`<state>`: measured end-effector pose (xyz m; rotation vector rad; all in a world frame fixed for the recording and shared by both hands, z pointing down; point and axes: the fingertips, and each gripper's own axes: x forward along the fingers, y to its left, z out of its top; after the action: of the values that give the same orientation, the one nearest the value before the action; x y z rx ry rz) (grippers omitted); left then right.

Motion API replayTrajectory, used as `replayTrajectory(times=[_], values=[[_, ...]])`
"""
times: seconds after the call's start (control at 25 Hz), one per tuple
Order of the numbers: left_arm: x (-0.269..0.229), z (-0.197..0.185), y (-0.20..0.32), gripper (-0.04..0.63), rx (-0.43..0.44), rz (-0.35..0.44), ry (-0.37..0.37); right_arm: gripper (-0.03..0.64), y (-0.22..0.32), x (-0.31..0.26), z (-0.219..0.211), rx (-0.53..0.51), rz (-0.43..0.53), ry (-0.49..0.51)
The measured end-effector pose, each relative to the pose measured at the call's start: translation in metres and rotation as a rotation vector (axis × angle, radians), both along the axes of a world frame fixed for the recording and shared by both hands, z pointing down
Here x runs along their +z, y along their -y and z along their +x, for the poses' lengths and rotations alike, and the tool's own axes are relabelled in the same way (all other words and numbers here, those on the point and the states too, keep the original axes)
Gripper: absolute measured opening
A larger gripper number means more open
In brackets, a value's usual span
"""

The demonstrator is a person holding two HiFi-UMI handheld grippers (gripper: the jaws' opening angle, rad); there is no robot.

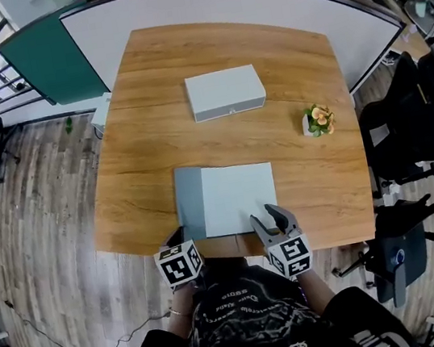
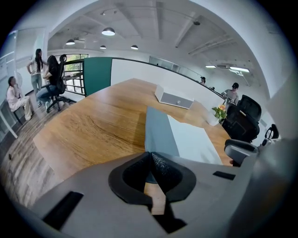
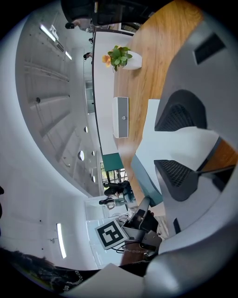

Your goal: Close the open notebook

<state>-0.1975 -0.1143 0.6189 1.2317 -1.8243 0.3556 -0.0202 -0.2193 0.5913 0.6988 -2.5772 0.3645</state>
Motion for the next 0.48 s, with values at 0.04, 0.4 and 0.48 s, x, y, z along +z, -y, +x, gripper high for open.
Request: replayTrajectory(times=[0.04,0.4,0.48], values=[[-0.005,-0.001,0.002,0.034,0.016,0.007,0.019,0.181,-0.001,-0.001,0.002,0.005,0.002,-0.001],[-0.042,0.013,0.019,0.034,0.206,0.072,0.056,0.167,-0.006,-0.005,0.014,0.044,0.017,-0.003],[-0.049,0.019,0.021,0.034,0.219,0.095,0.043,0.167,-0.006,-0.006,0.016,0.053,0.022,0.002]])
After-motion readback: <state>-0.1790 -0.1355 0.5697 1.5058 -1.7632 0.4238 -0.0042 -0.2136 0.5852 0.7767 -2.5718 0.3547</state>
